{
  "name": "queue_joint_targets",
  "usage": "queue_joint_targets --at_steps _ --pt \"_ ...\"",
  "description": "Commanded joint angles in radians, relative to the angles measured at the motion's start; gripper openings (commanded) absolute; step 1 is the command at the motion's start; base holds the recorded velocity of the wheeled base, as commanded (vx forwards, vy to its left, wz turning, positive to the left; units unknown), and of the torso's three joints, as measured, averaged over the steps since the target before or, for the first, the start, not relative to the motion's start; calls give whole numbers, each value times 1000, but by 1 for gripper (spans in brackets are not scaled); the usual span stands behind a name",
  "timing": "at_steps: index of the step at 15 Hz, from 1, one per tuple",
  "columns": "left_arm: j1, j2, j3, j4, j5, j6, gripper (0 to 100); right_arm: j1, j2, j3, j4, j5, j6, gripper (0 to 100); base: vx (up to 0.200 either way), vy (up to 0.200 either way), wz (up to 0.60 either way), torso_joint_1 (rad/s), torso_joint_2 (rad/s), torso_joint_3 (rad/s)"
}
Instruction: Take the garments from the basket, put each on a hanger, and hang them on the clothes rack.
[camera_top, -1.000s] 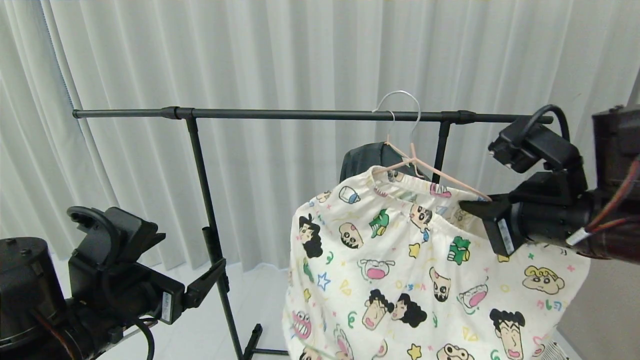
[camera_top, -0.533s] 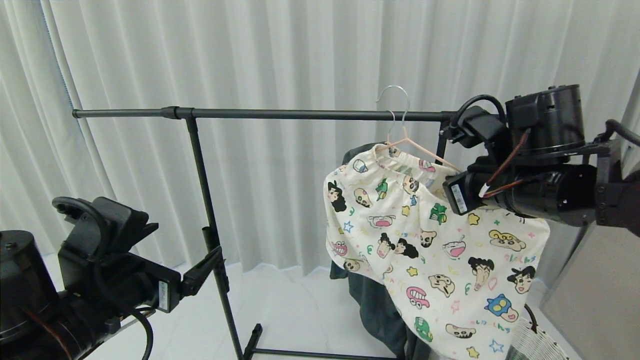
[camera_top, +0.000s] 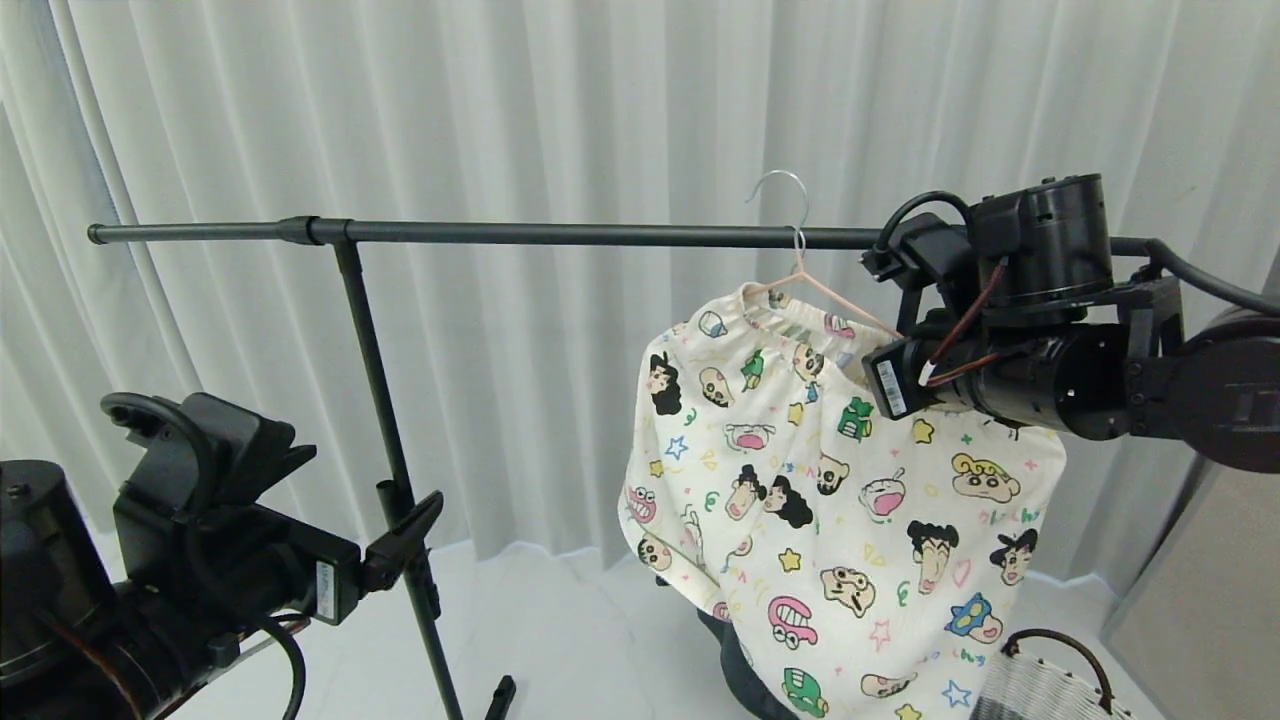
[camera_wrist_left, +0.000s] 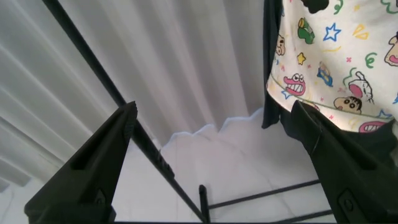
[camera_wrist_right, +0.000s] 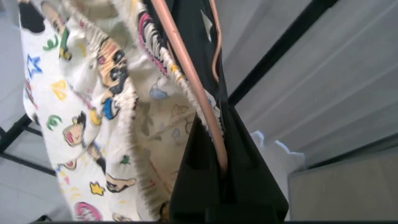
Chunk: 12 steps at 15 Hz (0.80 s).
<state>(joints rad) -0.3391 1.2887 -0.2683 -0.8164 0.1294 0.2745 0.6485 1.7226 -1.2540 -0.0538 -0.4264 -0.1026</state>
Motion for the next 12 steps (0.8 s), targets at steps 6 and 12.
queue_joint_targets --at_steps 6,12 --pt "-3 3 4 -1 -2 2 100 30 8 -2 2 -54 0 0 167 0 0 3 1 0" --pt "-4 0 3 -1 -2 0 100 63 97 -102 9 -138 0 0 0 0 0 0 0 0"
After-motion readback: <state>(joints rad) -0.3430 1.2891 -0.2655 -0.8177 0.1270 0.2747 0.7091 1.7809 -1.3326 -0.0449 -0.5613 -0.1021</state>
